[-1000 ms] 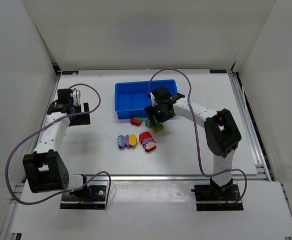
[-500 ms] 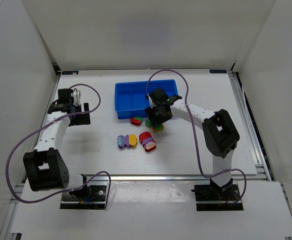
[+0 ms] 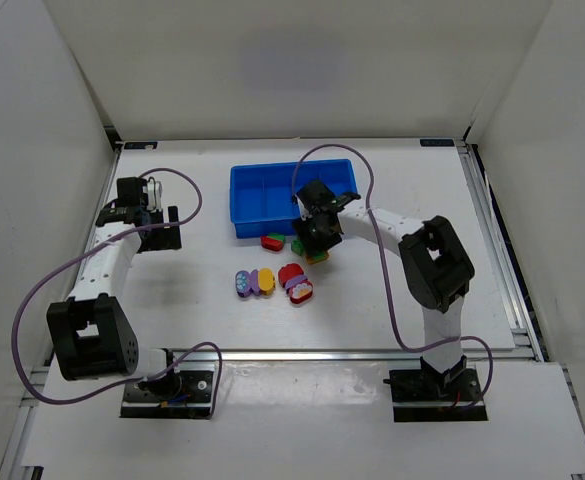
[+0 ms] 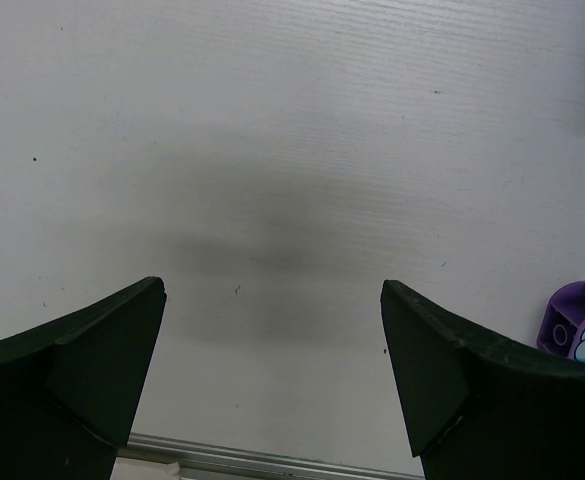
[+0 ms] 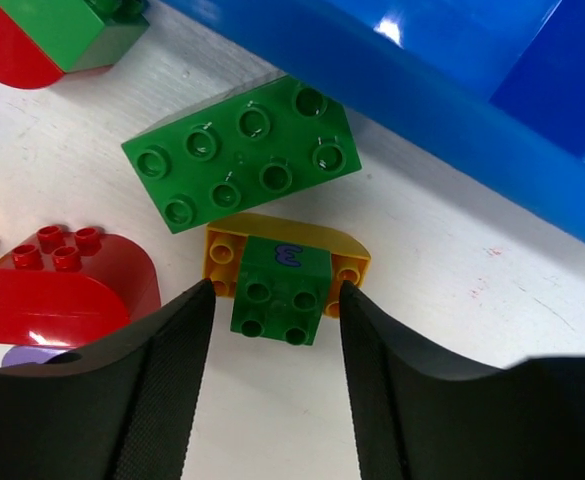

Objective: Sort the legos into containers by color

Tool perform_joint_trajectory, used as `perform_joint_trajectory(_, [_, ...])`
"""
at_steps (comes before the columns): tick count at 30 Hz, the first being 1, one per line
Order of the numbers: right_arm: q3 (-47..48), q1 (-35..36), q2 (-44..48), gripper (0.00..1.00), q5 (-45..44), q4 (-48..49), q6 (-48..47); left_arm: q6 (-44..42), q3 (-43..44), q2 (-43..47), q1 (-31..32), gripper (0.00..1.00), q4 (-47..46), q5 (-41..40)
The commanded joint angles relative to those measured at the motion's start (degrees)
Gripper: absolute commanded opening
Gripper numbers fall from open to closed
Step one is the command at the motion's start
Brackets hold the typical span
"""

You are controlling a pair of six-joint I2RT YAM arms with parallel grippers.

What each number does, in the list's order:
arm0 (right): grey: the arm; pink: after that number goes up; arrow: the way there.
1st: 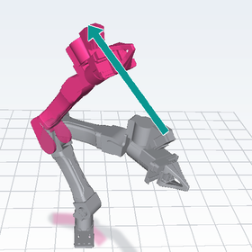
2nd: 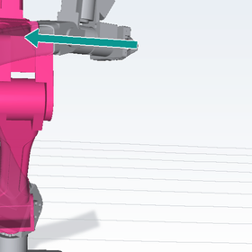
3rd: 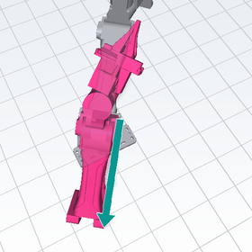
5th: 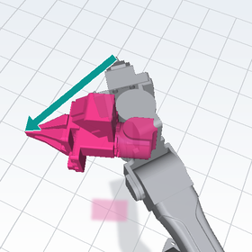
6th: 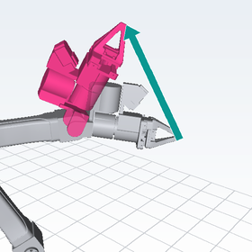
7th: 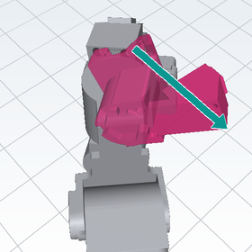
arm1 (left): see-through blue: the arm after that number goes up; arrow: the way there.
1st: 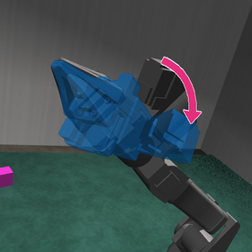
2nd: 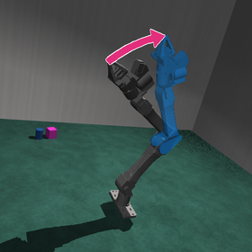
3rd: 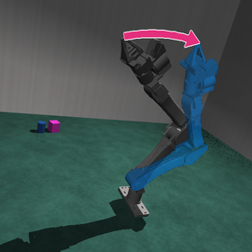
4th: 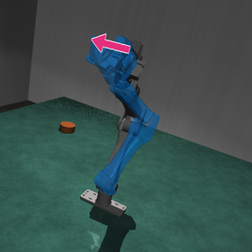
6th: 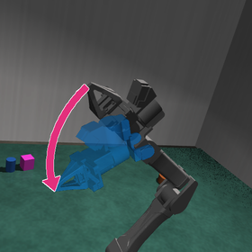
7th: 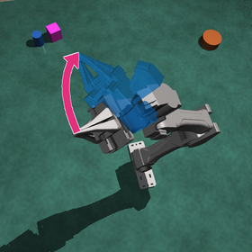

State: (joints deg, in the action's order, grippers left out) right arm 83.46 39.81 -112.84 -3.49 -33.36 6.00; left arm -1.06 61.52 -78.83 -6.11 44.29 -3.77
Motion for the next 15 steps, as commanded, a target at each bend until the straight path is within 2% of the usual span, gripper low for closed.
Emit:
perform_joint_trajectory(1, [1.53,-0.08,-0.98,0.56,-0.47,-1.62,0.86,-0.26,1.85,0.08,-0.31,0.99,-1.14,-0.62])
perform_joint_trajectory(5, [1.71,0.0,-1.51,0.29,-0.56,-1.18,0.85,-0.26,1.76,-0.1,-0.22,0.99,-1.14,-0.71])
perform_joint_trajectory(10, [2.58,0.09,1.02,0.06,-0.21,-2.41,0.42,-1.13,1.15,0.95,-0.13,0.99,-1.14,1.12])
perform_joint_trajectory(12, [3.46,0.7,3.14,0.0,1.19,-3.9,-0.11,-4.71,0.63,3.74,-0.48,0.99,-0.96,9.28])
perform_joint_trajectory(13, [3.9,0.53,5.67,0.0,1.98,-4.34,-0.37,-6.22,0.36,5.16,-0.57,0.99,-0.7,13.05])
perform_joint_trajectory(14, [4.34,0.18,7.18,0.0,5.56,-5.38,-0.29,-7.45,0.45,7.0,-0.74,0.99,0.08,20.83])
perform_joint_trajectory(15, [5.91,-0.69,8.5,0.0,11.16,-5.74,-0.55,-8.68,0.45,10.94,-0.75,0.99,0.35,24.74])
